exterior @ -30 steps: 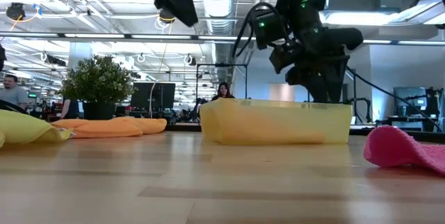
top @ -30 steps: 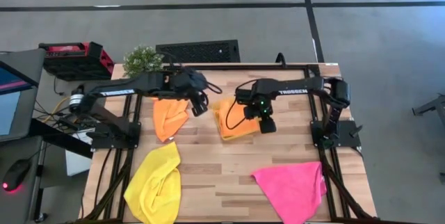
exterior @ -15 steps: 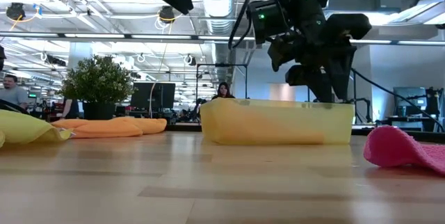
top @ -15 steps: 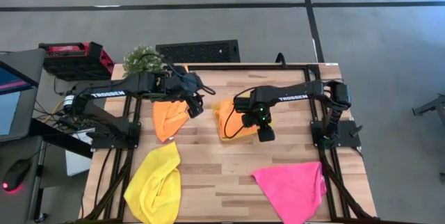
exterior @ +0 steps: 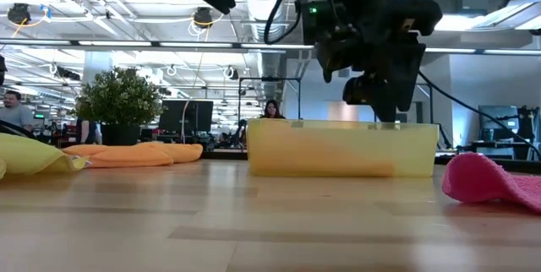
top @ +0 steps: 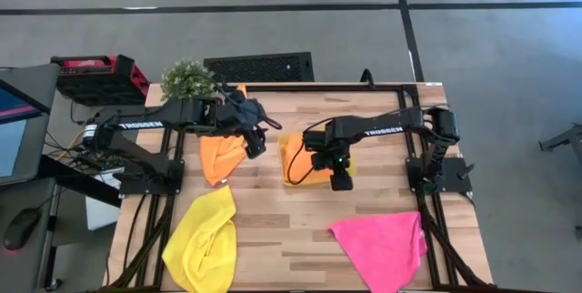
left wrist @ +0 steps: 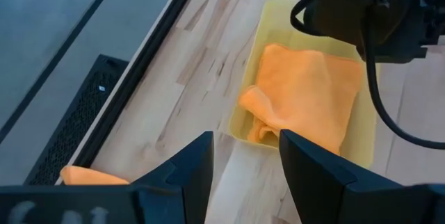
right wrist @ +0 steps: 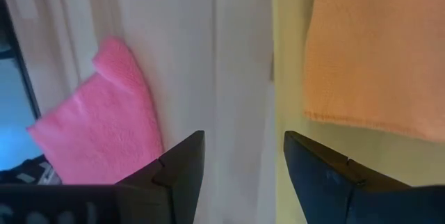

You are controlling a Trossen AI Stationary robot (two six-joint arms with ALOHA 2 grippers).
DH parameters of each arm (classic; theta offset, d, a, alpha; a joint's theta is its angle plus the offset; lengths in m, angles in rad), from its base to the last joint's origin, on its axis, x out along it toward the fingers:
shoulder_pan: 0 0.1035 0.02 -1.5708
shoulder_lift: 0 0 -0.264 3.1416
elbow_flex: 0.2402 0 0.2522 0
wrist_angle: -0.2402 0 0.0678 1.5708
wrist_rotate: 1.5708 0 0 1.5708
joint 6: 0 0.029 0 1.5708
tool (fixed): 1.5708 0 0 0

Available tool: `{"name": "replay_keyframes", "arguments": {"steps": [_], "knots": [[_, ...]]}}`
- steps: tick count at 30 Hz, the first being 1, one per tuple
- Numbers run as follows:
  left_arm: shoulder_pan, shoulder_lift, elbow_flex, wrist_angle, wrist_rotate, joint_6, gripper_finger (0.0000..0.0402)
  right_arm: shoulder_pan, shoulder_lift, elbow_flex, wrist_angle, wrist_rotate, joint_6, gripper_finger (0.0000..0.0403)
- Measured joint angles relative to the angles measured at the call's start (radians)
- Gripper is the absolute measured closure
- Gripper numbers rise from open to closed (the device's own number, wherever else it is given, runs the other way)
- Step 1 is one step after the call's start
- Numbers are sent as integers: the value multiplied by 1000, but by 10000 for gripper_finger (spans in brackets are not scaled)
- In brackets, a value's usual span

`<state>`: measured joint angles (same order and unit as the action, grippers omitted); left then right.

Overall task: Fold microfiber towels
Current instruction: Adjust the yellow bin on the table, then fold the orange microfiber towel

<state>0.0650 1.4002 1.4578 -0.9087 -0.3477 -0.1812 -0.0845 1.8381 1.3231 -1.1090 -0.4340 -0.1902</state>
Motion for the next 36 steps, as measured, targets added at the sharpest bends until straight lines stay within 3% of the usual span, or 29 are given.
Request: {"name": "replay_keyframes", "arguments": {"steps": [7,13,16,21,29,36], "knots": [[-16,0,0,-88,0,-99,244,-3,-42,0,-8,-1,5,182],[-51,0,-33,-360,-1,-478,244,-10,-187,1,-13,61,64,182],[-103,0,-95,-420,-2,-644,244,-6,-269,1,-4,125,104,182],[-199,1,-215,-418,71,-785,244,0,-386,1,17,204,163,182],[-260,1,-387,-412,209,-1035,244,-1,-511,2,116,208,191,182],[-262,1,-531,-263,270,-1062,244,-16,-537,2,198,203,191,182]]}}
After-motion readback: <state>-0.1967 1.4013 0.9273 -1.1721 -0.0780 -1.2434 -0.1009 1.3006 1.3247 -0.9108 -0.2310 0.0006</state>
